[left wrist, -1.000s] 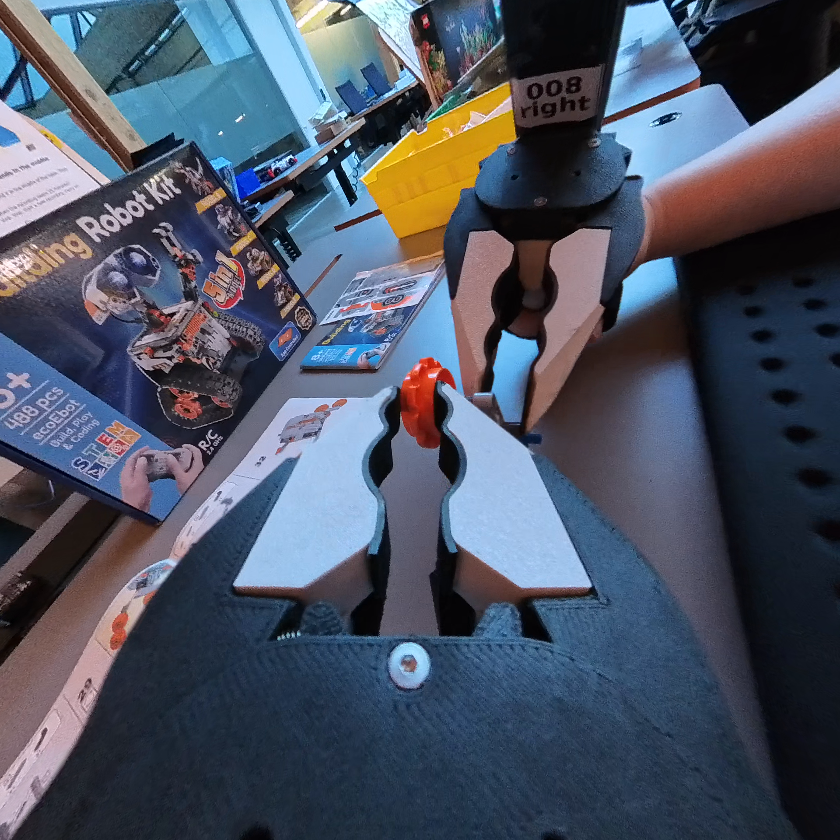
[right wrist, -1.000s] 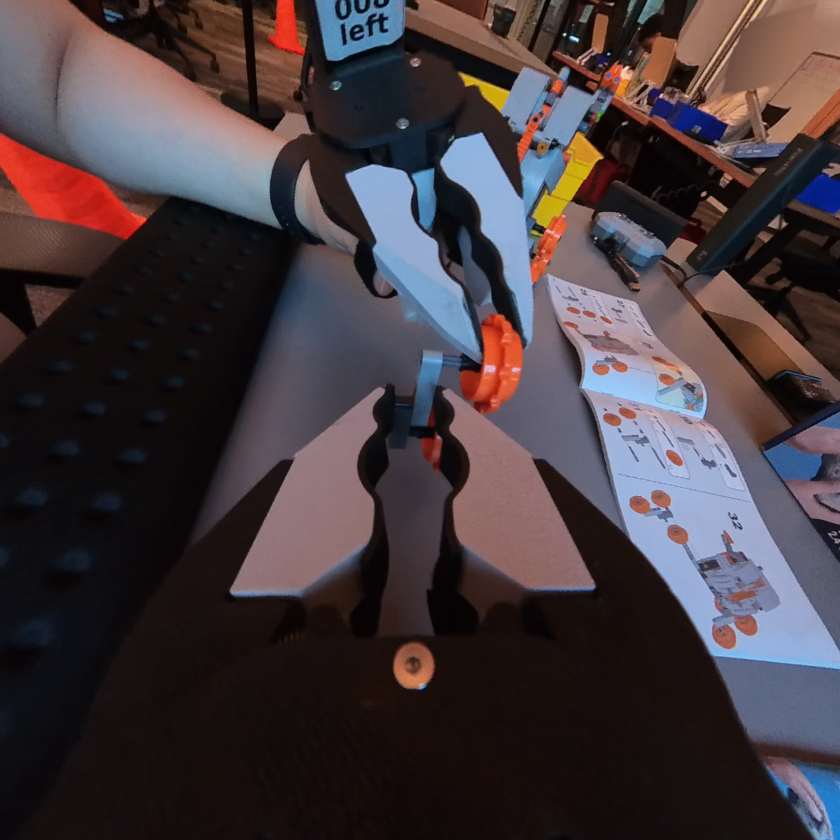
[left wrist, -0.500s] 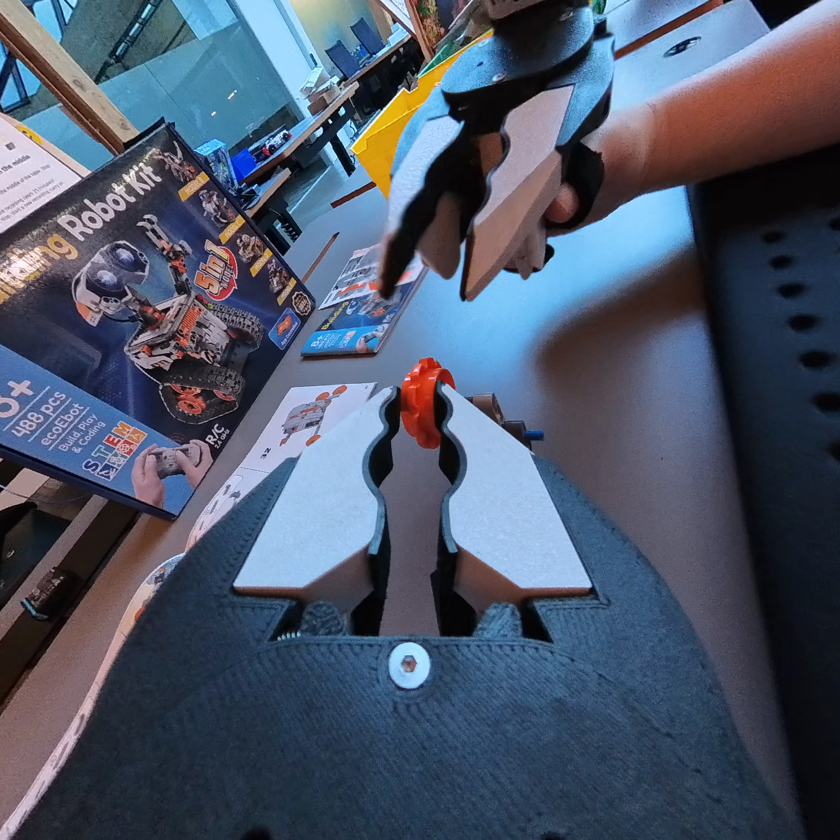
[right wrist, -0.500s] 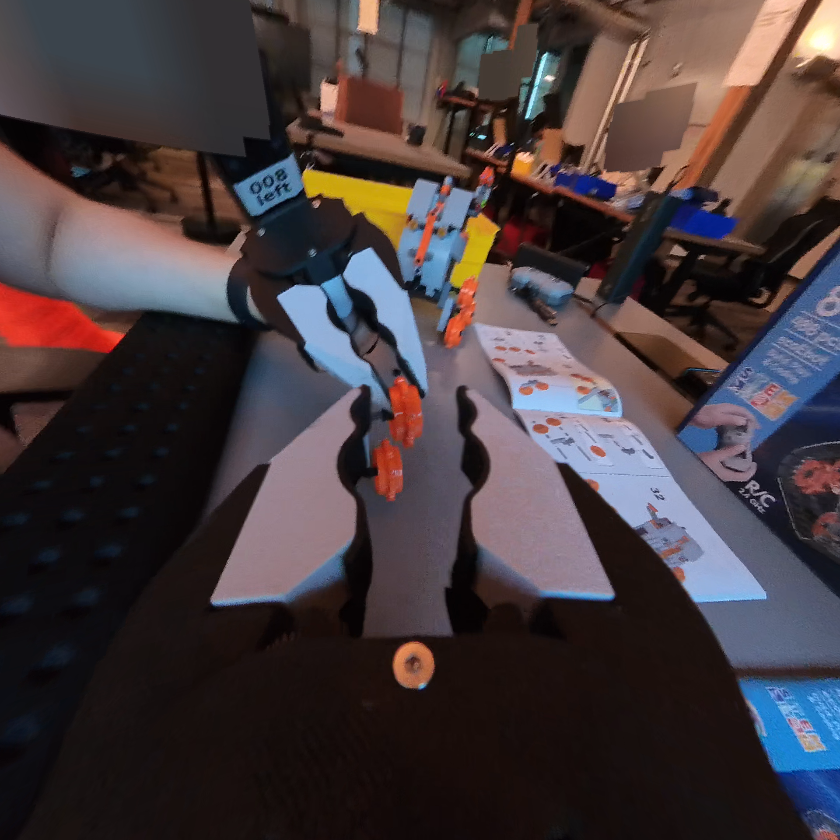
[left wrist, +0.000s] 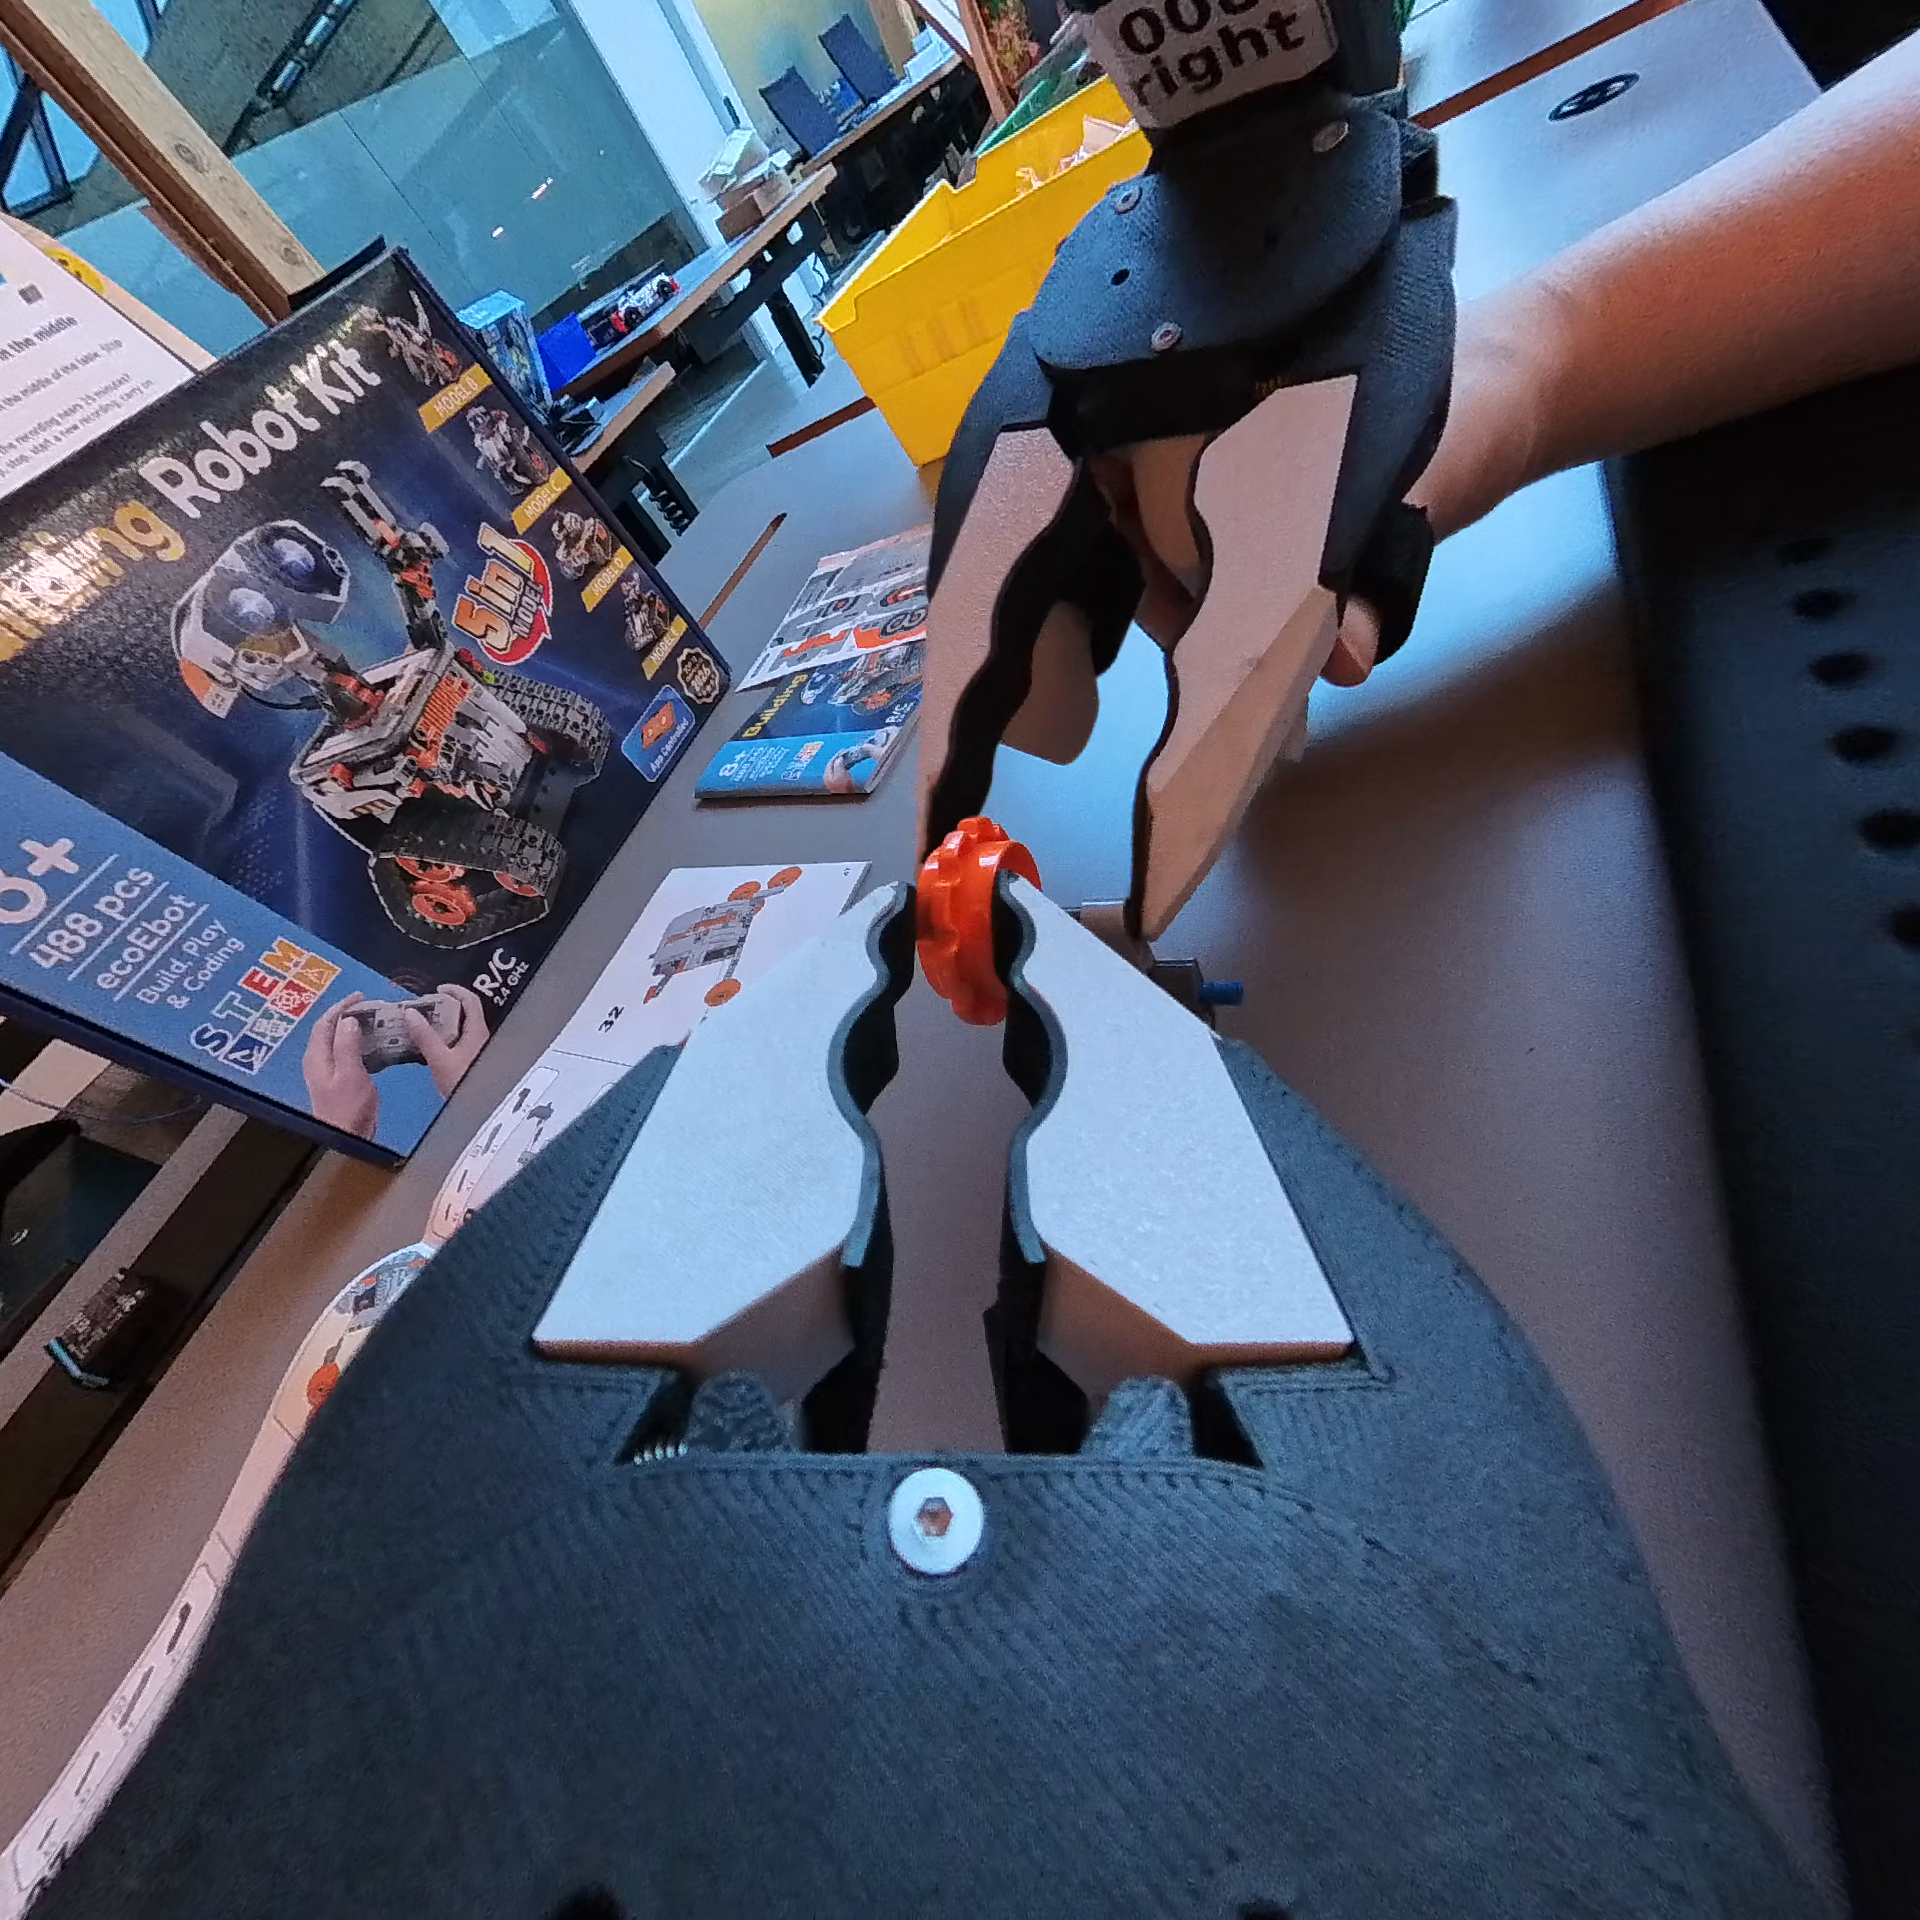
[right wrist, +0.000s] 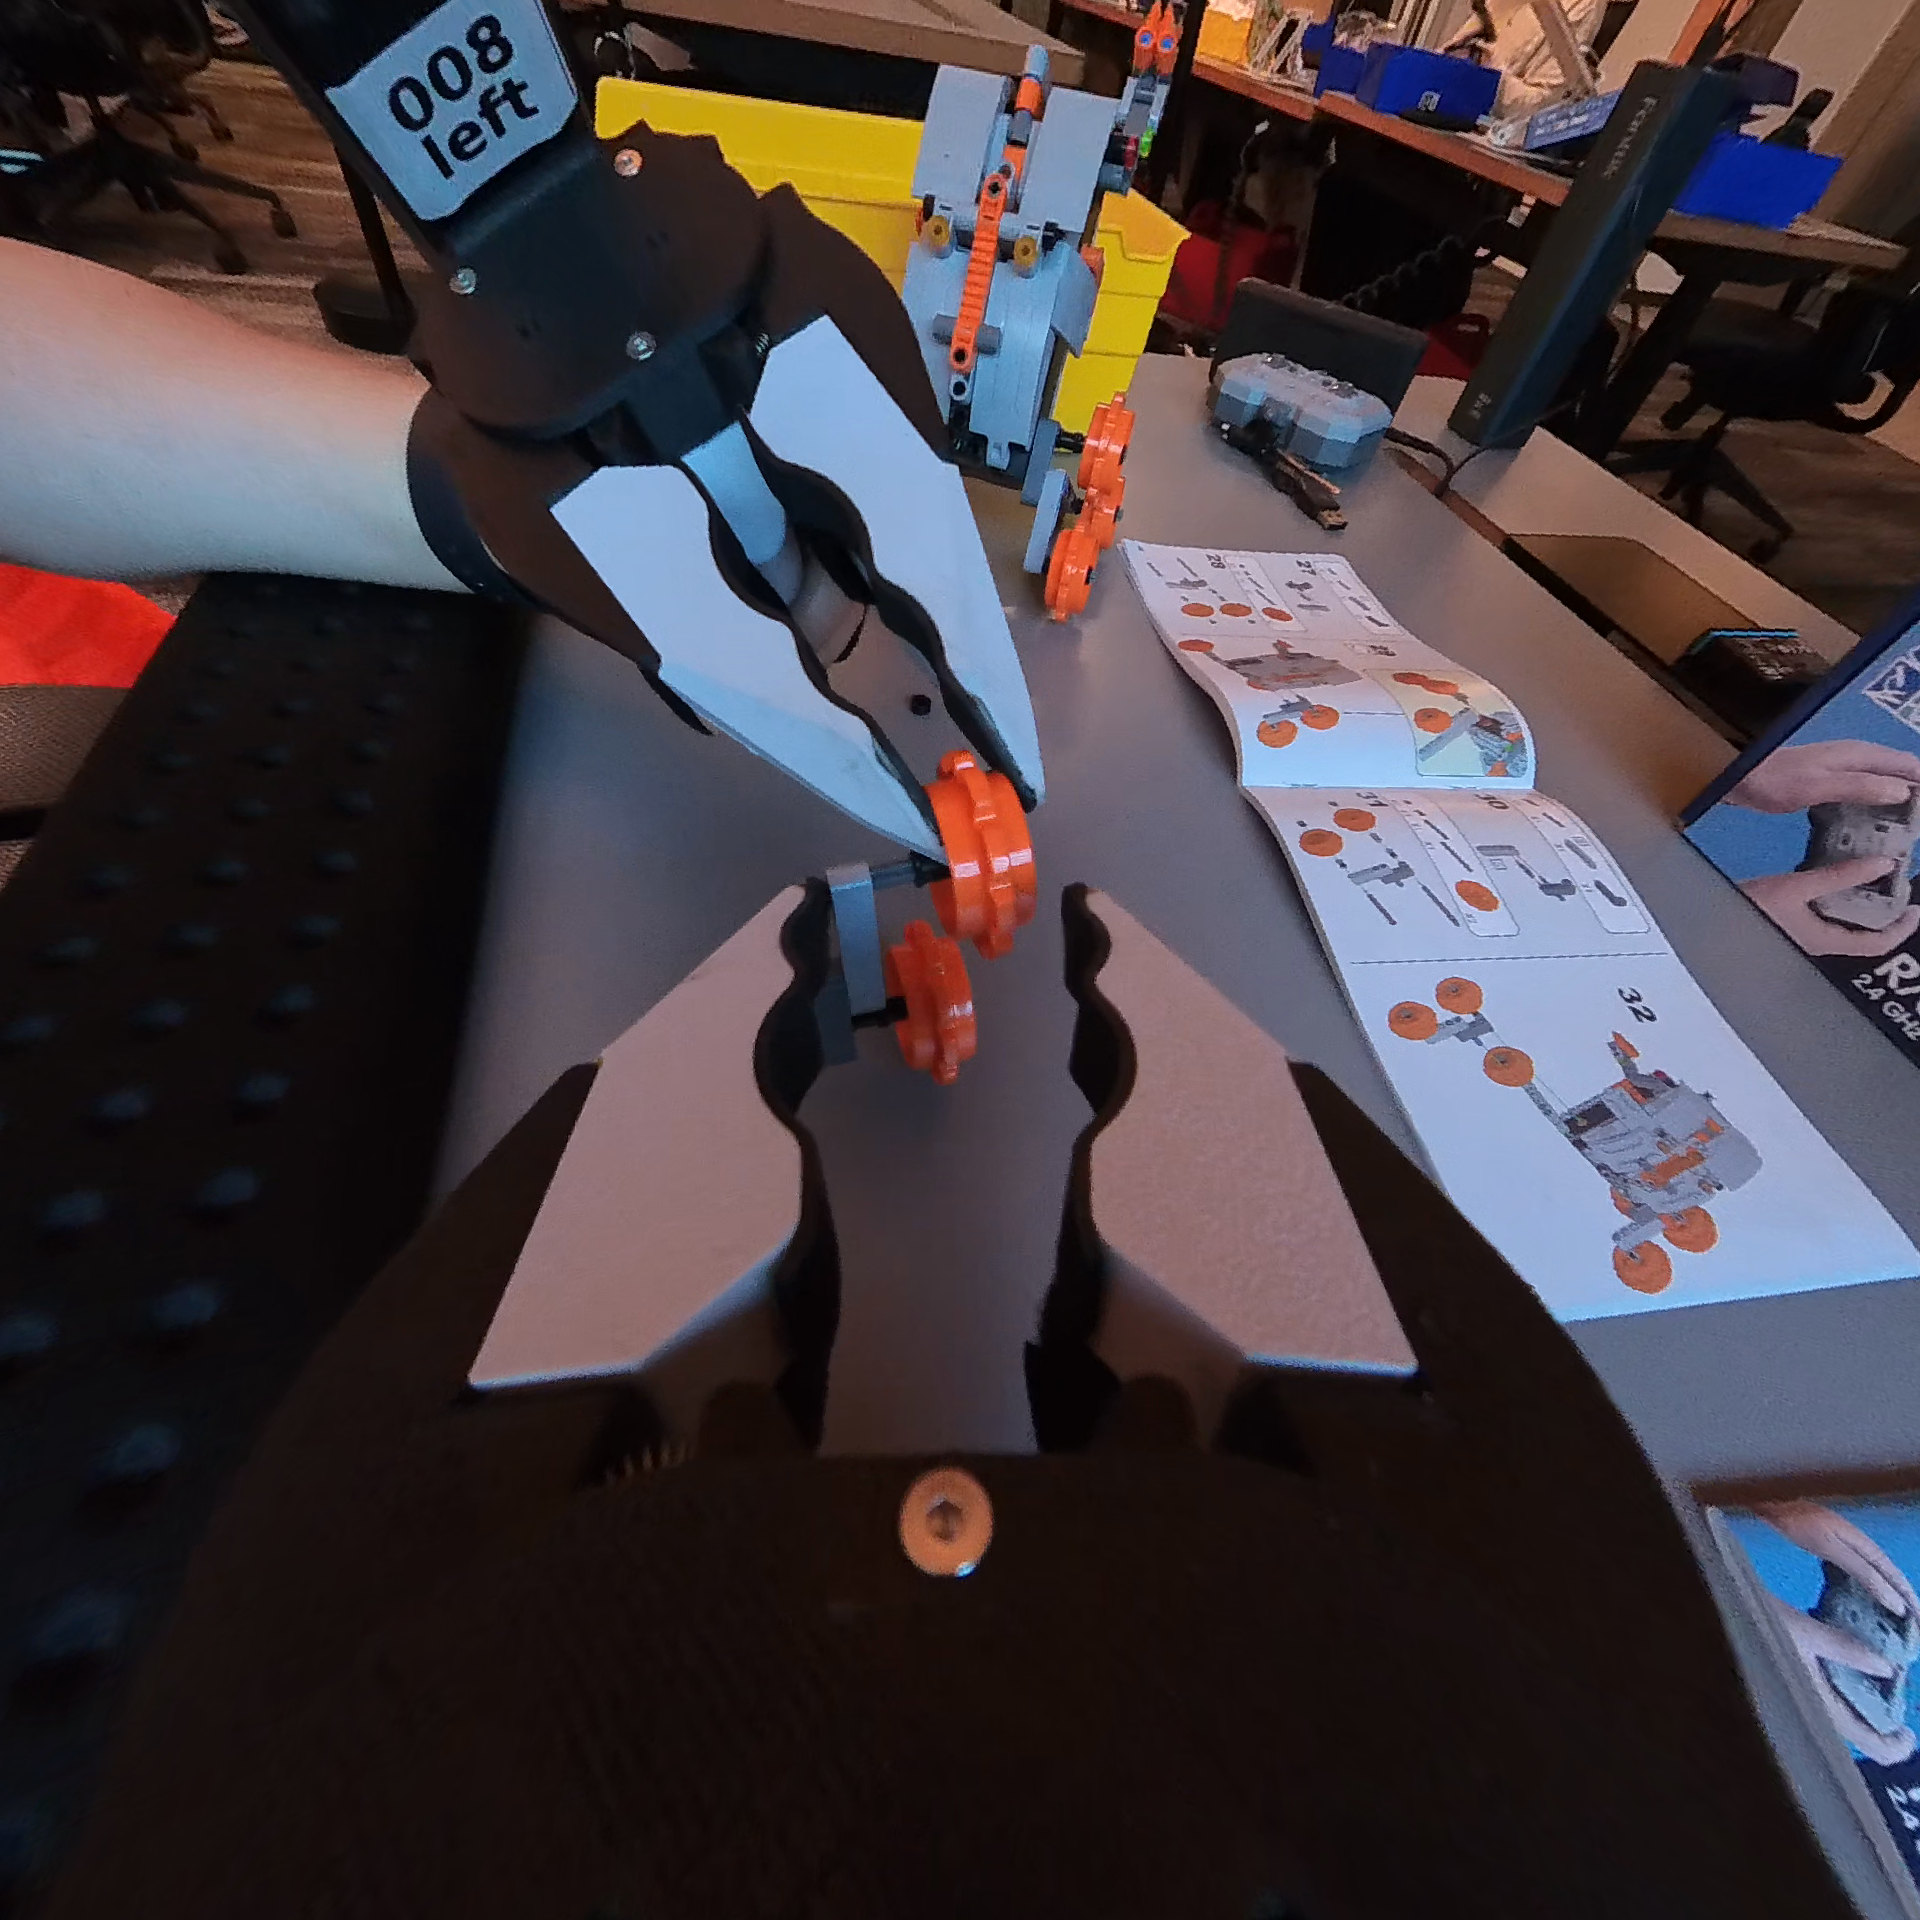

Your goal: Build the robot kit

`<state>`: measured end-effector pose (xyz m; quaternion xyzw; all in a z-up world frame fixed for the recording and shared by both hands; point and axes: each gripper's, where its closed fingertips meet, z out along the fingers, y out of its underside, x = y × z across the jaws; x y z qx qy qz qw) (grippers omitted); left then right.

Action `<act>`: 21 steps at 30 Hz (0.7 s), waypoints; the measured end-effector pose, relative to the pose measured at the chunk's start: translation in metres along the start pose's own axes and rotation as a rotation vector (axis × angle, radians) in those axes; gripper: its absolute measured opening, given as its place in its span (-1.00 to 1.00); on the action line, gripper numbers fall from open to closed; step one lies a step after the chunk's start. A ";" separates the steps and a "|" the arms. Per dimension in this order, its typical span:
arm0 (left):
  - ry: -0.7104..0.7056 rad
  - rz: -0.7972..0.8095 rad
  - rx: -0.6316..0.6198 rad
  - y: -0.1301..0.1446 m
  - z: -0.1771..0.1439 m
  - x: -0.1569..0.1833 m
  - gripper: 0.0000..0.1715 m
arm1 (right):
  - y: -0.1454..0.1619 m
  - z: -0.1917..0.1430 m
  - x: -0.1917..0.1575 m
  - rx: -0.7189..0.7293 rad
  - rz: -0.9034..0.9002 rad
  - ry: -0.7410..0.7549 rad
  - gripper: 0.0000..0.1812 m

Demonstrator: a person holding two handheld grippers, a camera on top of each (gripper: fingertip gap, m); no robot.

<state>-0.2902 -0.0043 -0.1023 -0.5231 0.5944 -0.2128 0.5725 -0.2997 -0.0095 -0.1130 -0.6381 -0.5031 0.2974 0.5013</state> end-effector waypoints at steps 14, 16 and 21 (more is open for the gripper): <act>-0.005 -0.015 0.012 -0.002 -0.001 -0.002 -0.85 | -0.002 0.000 -0.002 0.020 0.034 -0.030 -0.56; -0.005 -0.013 0.010 -0.001 0.000 -0.002 -0.85 | -0.002 0.000 -0.002 0.024 0.047 -0.034 -0.56; -0.004 -0.013 0.008 -0.001 0.000 -0.002 -0.85 | -0.002 0.001 -0.002 0.025 0.059 -0.033 -0.57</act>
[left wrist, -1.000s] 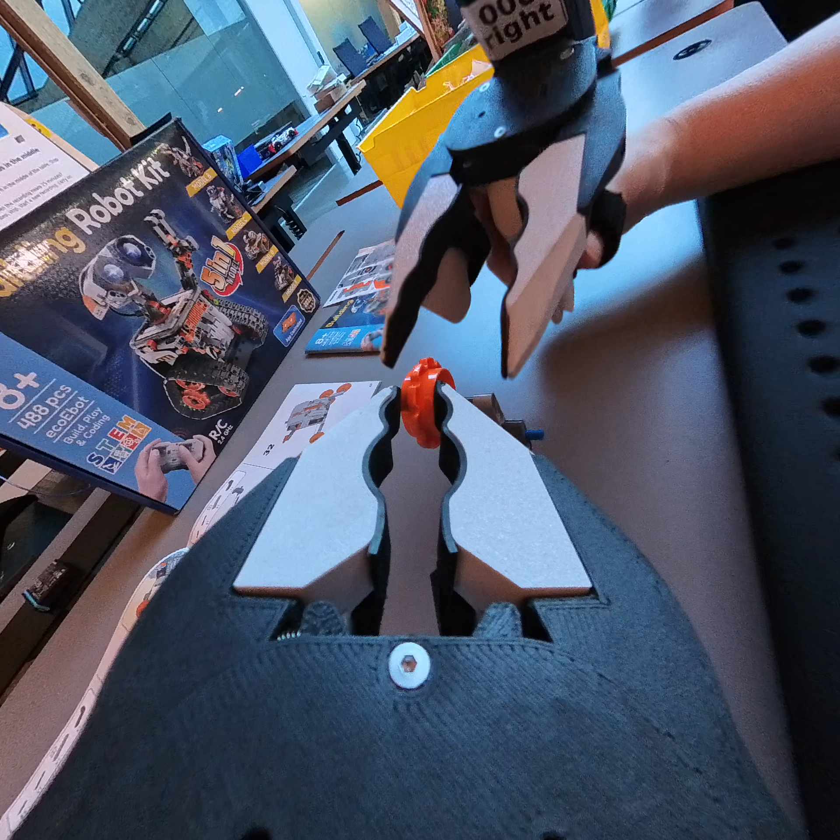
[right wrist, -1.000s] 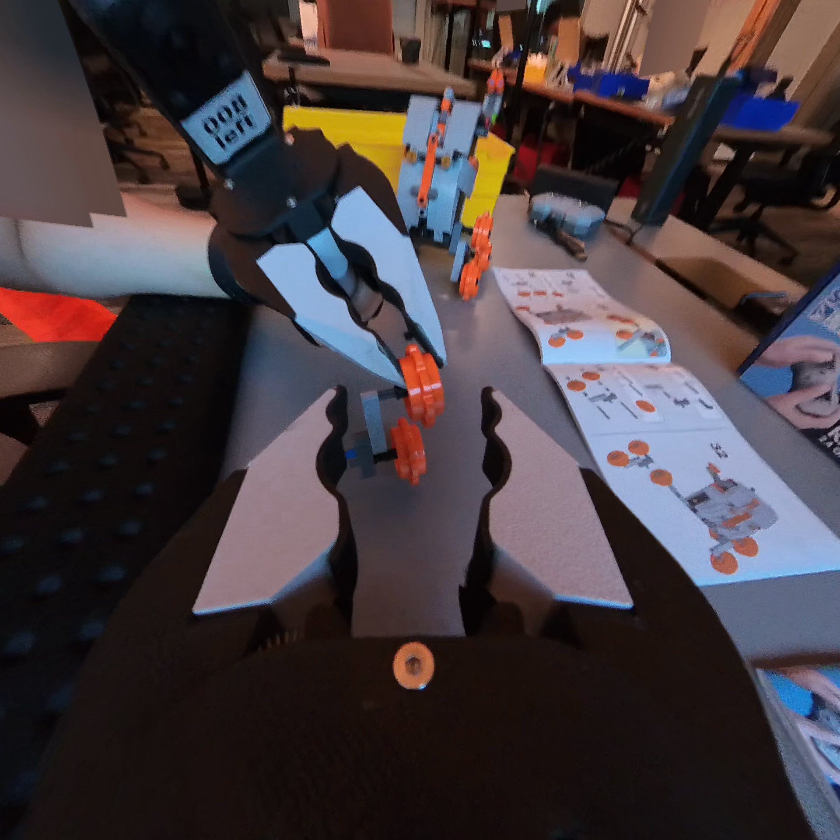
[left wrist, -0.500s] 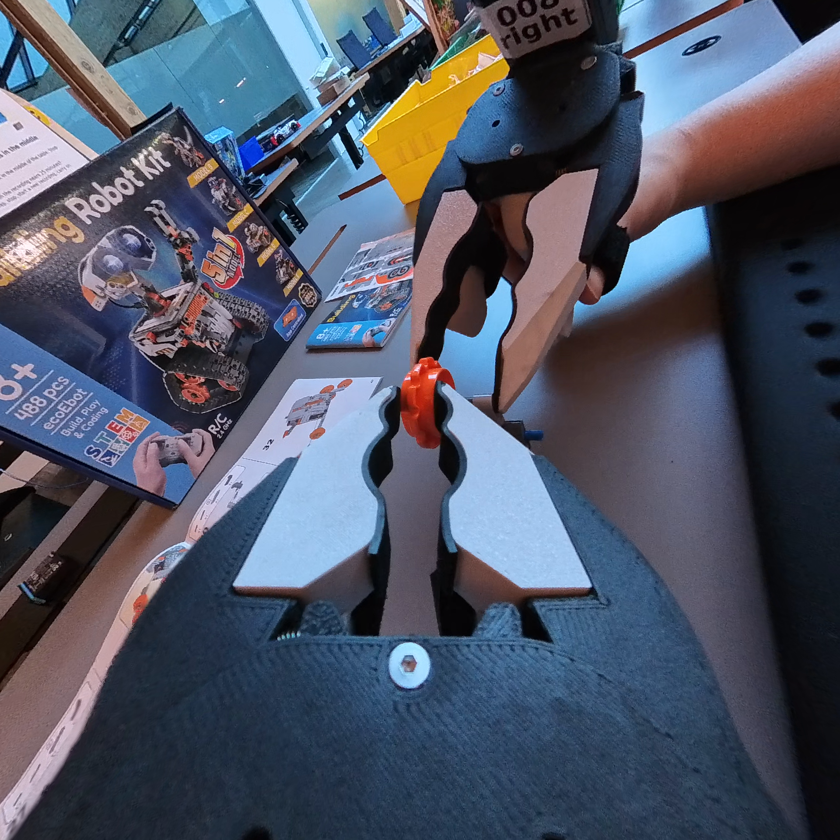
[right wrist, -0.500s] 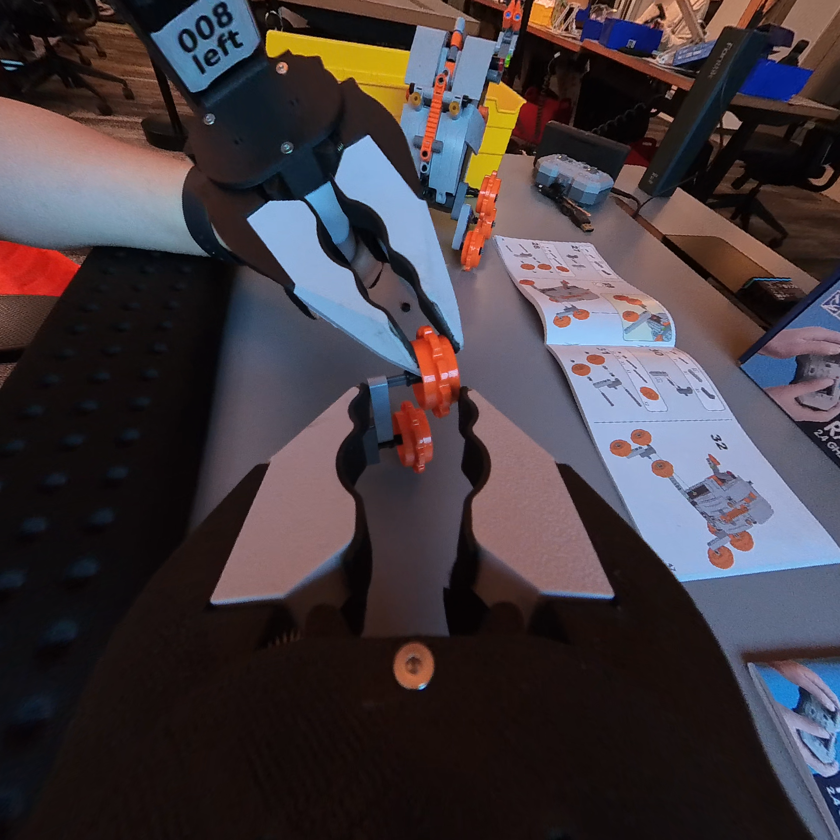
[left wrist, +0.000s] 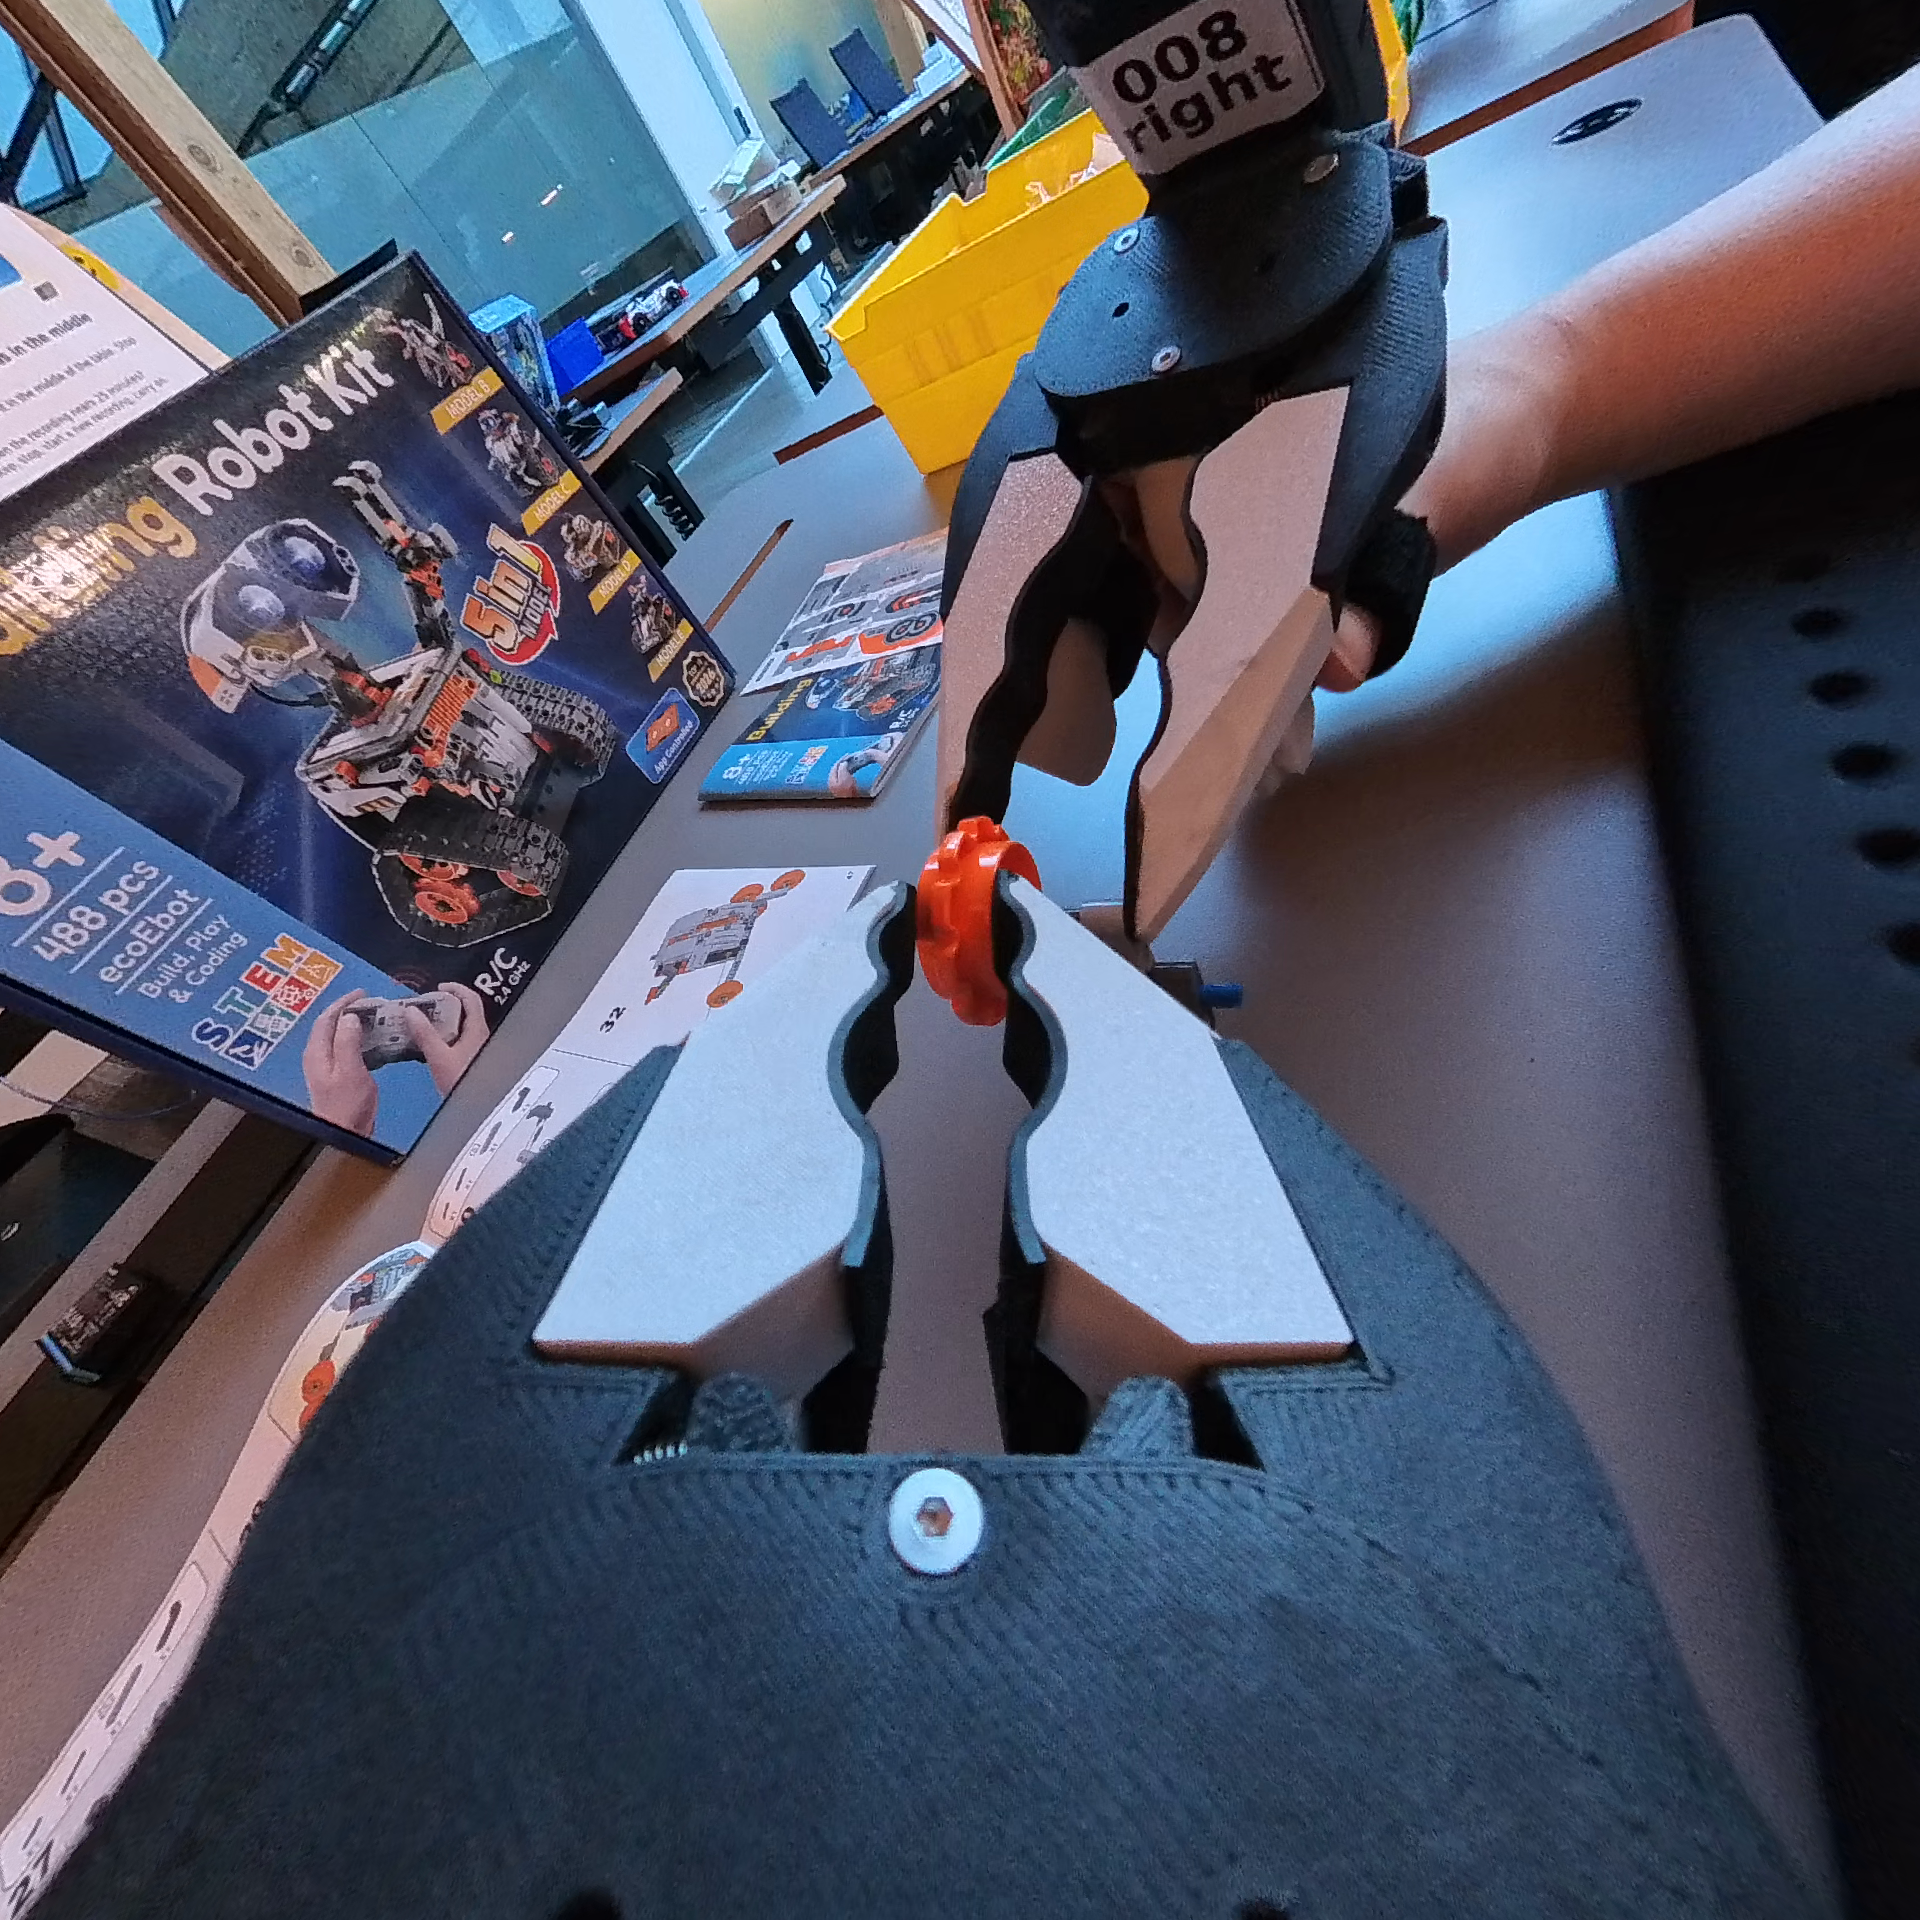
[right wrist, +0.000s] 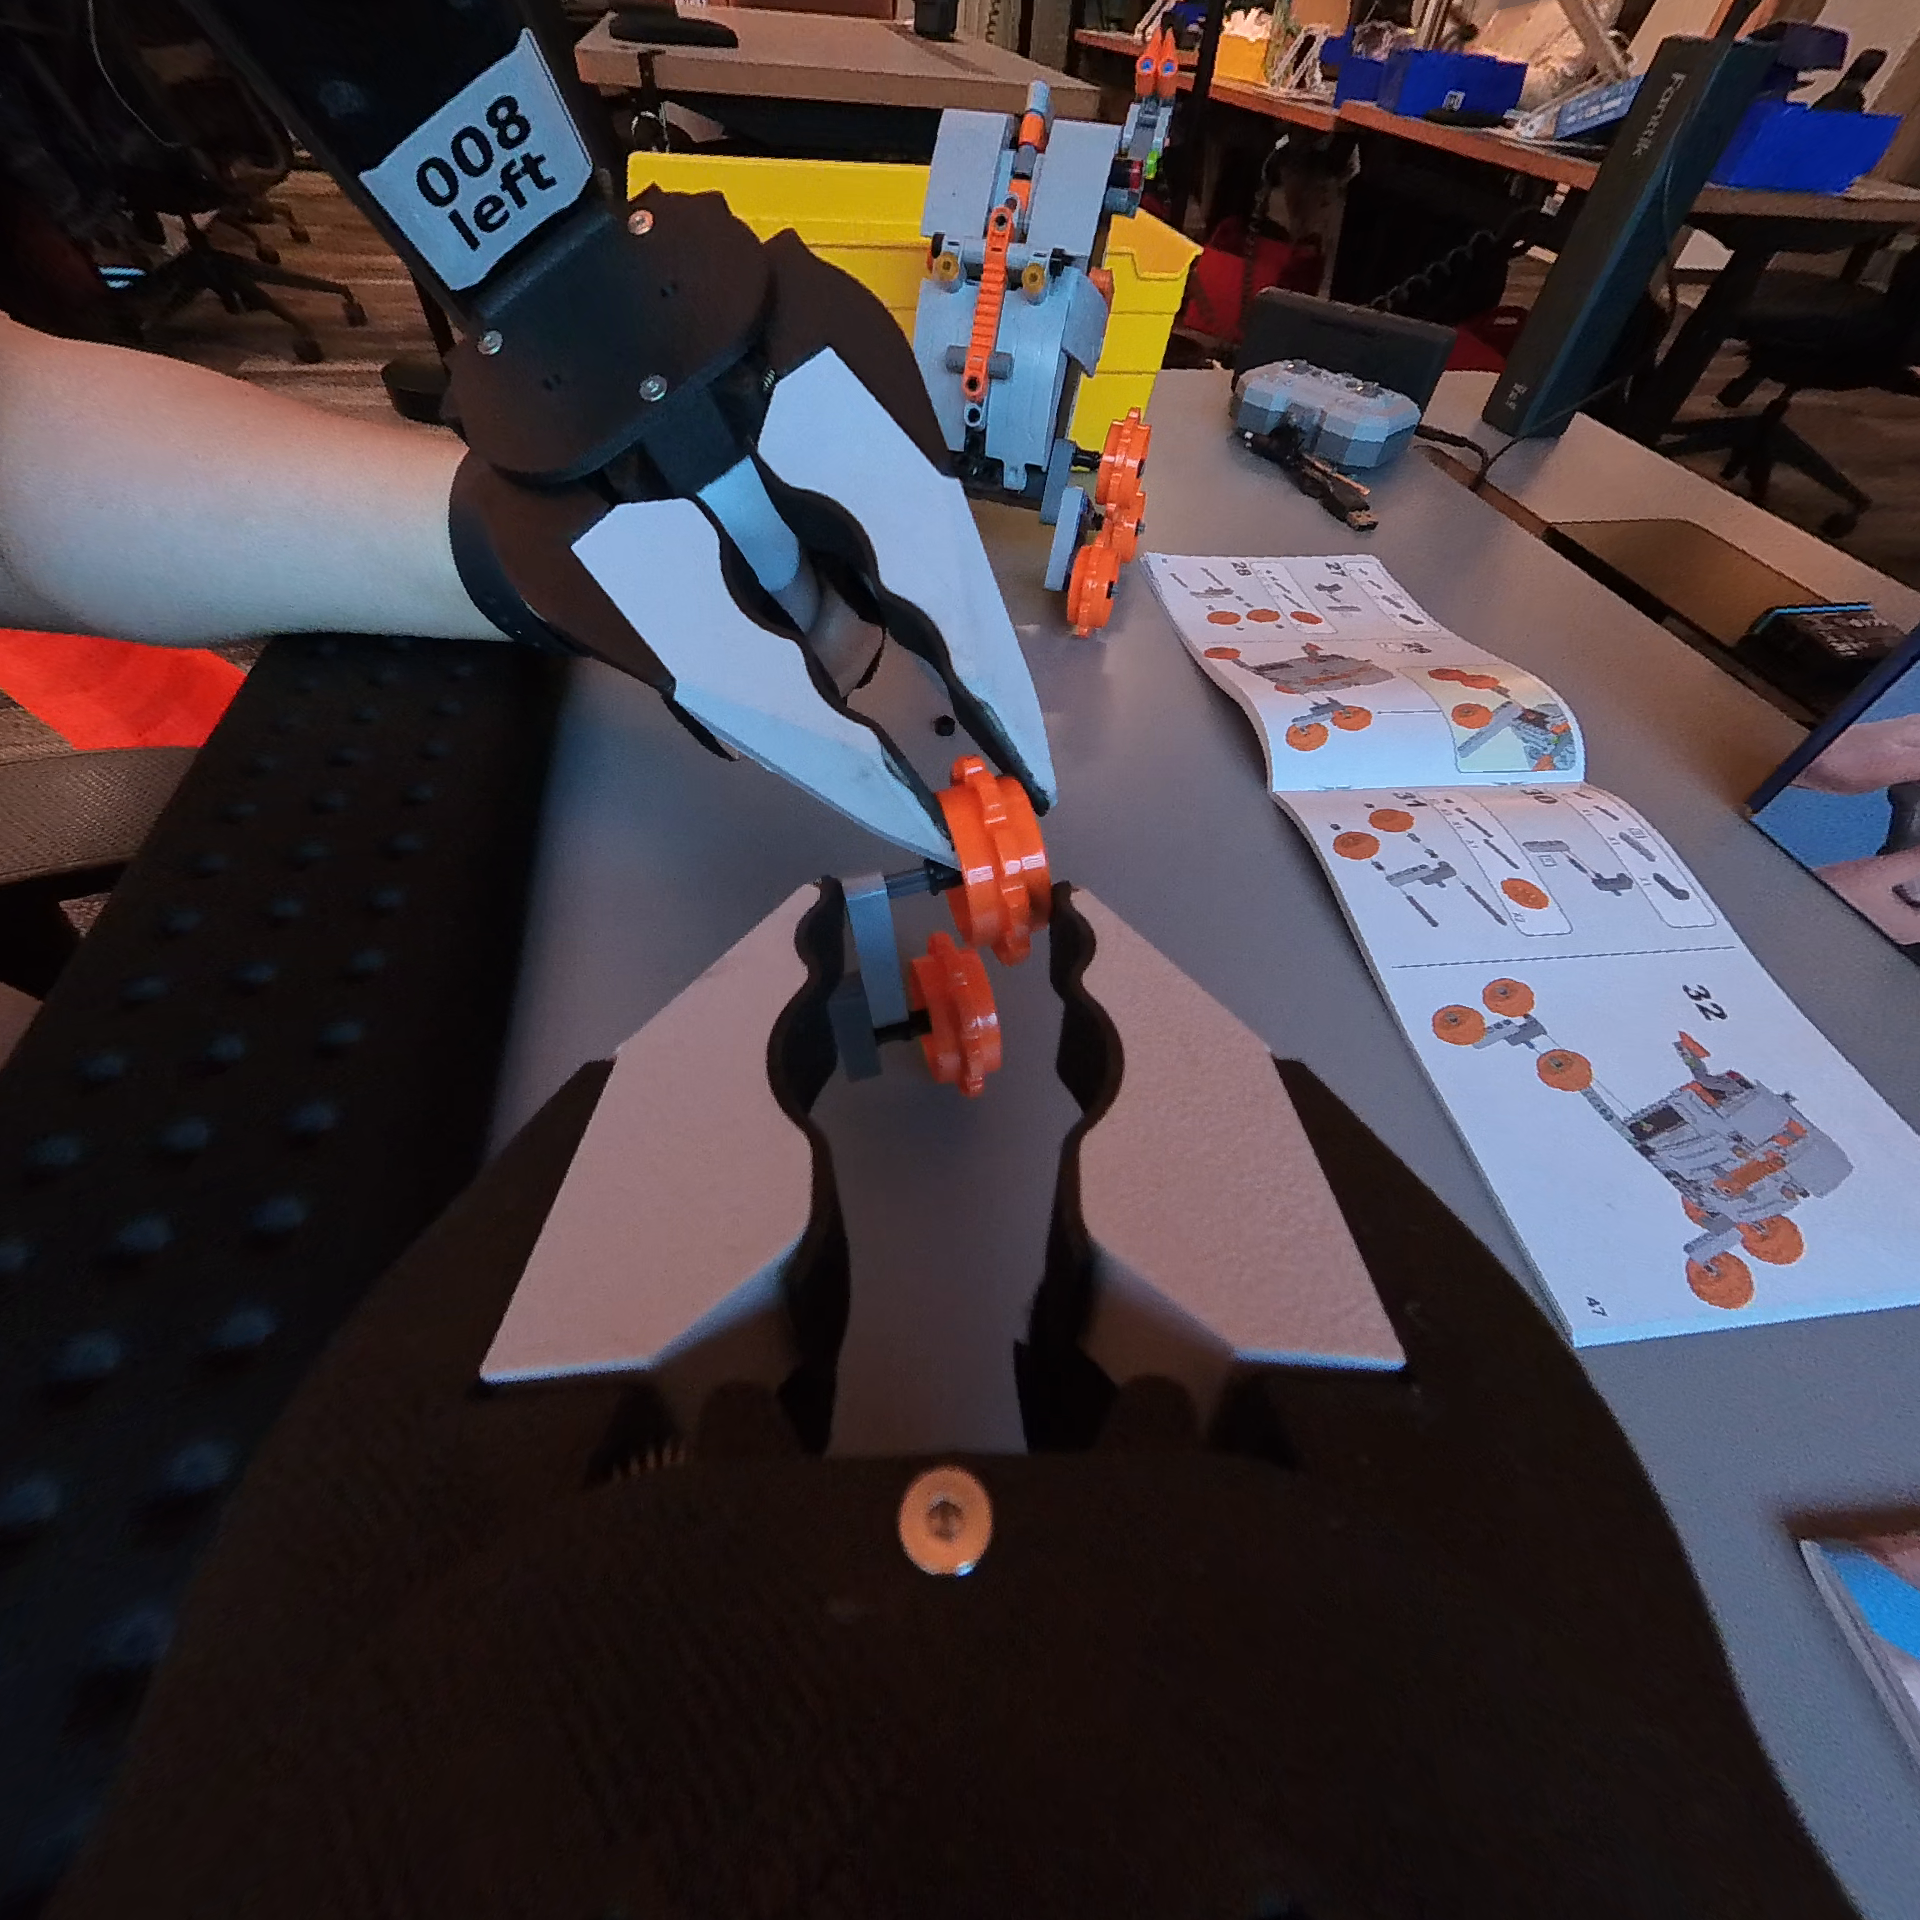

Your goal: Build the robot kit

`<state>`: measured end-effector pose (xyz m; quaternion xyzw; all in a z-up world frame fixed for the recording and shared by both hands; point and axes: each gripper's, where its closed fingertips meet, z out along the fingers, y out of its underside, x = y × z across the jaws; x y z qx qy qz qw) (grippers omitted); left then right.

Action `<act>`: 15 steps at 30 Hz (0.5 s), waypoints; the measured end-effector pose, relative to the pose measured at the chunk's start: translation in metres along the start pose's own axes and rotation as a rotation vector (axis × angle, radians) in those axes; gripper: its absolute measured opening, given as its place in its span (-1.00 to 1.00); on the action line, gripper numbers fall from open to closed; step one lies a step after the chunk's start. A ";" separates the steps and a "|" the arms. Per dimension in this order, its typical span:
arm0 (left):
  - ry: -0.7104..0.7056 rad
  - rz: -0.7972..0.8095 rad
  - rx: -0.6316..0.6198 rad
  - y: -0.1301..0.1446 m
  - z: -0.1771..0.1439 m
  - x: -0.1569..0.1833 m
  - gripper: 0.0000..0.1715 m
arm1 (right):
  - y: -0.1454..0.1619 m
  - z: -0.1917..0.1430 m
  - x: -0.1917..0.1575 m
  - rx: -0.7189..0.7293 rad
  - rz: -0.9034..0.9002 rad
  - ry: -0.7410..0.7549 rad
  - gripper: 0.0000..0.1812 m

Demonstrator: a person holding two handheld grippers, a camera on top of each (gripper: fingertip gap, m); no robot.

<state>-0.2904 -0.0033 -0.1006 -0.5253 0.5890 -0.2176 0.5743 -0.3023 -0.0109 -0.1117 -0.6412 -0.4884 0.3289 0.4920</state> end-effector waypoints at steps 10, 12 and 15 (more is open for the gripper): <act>0.017 -0.040 -0.002 0.001 0.001 0.000 -0.85 | 0.001 0.000 0.001 -0.020 -0.045 0.021 -0.57; 0.022 -0.048 0.000 0.001 0.001 0.001 -0.85 | 0.002 -0.001 0.001 -0.026 -0.055 0.022 -0.57; 0.086 -0.158 -0.003 0.005 0.000 0.003 -0.83 | 0.005 0.000 0.001 -0.045 -0.078 0.031 -0.57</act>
